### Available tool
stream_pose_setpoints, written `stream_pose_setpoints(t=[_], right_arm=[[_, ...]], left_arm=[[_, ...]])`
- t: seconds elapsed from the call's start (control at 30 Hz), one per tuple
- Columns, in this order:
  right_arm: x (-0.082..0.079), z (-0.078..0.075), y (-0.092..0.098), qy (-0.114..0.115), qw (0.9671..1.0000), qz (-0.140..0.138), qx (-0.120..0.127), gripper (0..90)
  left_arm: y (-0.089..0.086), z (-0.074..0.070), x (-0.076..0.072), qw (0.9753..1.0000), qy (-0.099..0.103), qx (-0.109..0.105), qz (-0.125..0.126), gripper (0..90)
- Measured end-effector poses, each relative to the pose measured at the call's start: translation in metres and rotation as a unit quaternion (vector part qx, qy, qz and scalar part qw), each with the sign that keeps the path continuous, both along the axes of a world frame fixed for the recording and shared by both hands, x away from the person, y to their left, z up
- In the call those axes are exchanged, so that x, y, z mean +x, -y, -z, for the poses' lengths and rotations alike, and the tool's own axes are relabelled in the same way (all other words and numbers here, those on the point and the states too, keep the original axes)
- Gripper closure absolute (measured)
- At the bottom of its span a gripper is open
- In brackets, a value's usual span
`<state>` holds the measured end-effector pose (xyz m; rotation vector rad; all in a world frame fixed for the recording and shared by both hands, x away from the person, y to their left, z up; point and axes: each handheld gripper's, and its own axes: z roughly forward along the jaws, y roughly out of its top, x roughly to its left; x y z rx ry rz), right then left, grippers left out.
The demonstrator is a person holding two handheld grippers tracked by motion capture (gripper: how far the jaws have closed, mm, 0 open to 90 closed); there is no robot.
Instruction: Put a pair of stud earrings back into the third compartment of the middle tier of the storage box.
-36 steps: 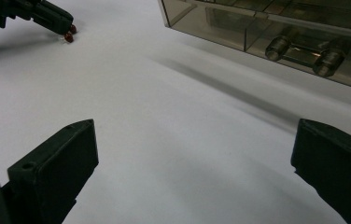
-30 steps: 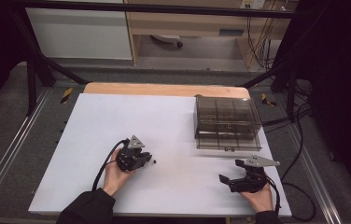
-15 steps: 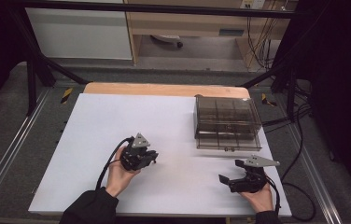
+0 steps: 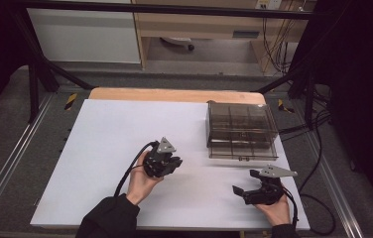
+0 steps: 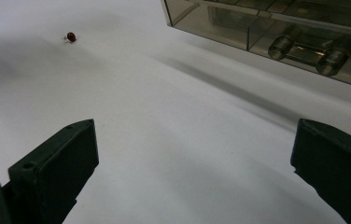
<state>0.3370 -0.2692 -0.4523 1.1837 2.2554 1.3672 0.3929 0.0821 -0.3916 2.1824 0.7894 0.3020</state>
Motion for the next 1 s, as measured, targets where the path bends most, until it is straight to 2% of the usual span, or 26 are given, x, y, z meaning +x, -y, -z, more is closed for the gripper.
stream_pose_setpoints(t=[0.23, 0.53, 1.0], right_arm=[[0.0, 0.0, 0.0, -0.001, 1.0, -0.001, 0.0, 1.5], [0.0, 0.0, 0.0, -0.003, 1.0, -0.001, -0.001, 1.5], [0.0, 0.0, 0.001, -0.003, 1.0, -0.001, -0.001, 1.4]], left_arm=[[0.026, -0.01, 0.003, 0.9998, 0.006, 0.0, 0.017, 82.2], [0.061, -0.018, 0.012, 0.9996, 0.006, -0.006, 0.025, 82.2], [0.1, -0.026, 0.021, 0.9991, 0.009, -0.006, 0.04, 82.2]])
